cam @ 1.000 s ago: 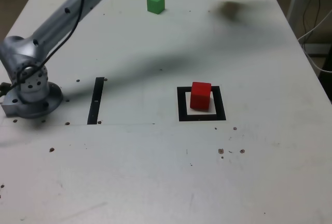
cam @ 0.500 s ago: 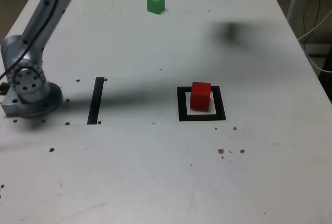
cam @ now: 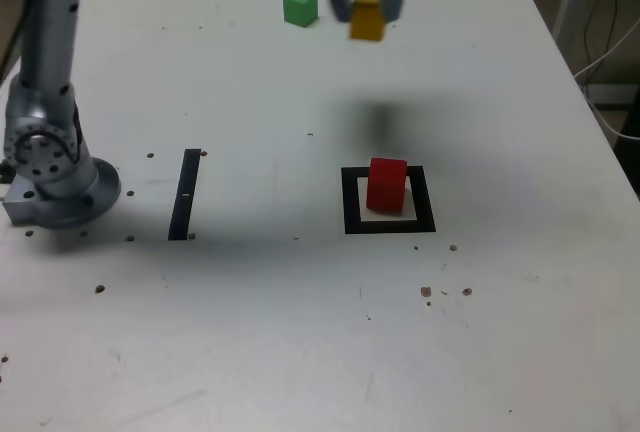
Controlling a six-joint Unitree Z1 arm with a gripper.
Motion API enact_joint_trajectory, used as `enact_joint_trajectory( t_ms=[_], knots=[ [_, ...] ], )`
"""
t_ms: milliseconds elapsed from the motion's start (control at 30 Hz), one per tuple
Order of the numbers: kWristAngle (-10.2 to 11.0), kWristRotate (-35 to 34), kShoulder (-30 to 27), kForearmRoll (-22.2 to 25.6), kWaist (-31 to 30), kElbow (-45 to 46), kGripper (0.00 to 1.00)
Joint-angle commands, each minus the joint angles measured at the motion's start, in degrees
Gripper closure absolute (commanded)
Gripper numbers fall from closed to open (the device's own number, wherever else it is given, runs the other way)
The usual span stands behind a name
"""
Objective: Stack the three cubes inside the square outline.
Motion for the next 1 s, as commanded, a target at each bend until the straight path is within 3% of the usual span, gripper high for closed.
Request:
enact_joint_trajectory(
  t_ms=[0,400,733,967],
  knots=[
    [-0.02,-2.26,-8.94,1.23,-2.59,3.22,0.72],
    [0.27,-17.22,-8.35,5.35,-15.43,1.08,0.72],
    [-0.11,-27.79,-1.72,10.16,-22.63,-5.74,0.72],
    [-0.39,-31.80,1.05,10.70,-26.14,-6.86,0.72]
  ],
)
